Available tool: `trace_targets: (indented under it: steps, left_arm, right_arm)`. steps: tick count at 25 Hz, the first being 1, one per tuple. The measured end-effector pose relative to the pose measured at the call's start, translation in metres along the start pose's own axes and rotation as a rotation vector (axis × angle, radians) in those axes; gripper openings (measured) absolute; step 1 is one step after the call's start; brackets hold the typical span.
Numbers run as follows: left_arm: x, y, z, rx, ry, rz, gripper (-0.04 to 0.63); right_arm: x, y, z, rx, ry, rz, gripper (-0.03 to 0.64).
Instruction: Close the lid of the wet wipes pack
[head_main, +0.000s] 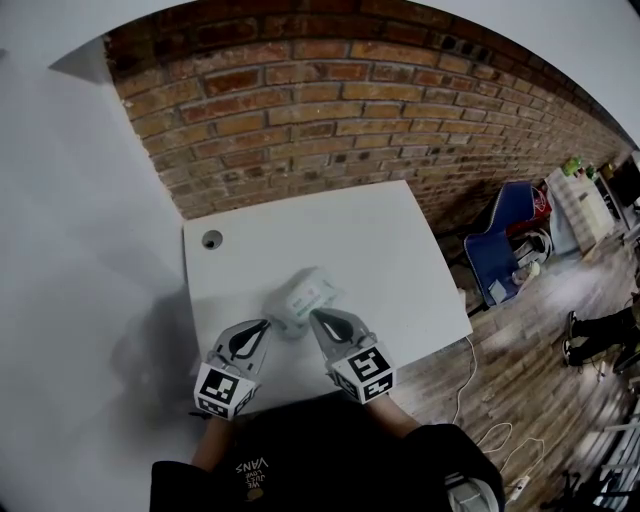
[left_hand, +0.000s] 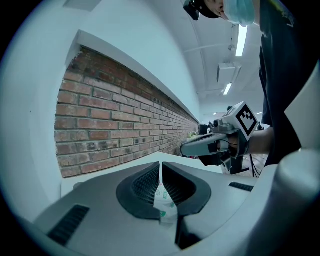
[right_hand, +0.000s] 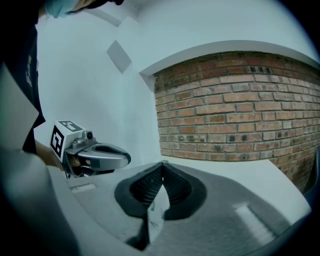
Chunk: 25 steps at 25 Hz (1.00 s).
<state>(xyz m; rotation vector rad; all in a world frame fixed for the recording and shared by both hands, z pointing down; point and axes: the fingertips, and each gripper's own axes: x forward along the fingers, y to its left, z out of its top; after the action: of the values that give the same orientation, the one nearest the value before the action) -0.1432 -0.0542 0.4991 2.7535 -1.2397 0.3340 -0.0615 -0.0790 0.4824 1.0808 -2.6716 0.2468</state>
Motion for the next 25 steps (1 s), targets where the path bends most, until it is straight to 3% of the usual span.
trace_targets:
  steps: [25]
  left_arm:
    - [0.001,-0.012,0.028,0.033,-0.056,-0.028,0.023]
  right_arm:
    - [-0.007,-0.007,0.004,0.024,-0.004,-0.015,-0.003]
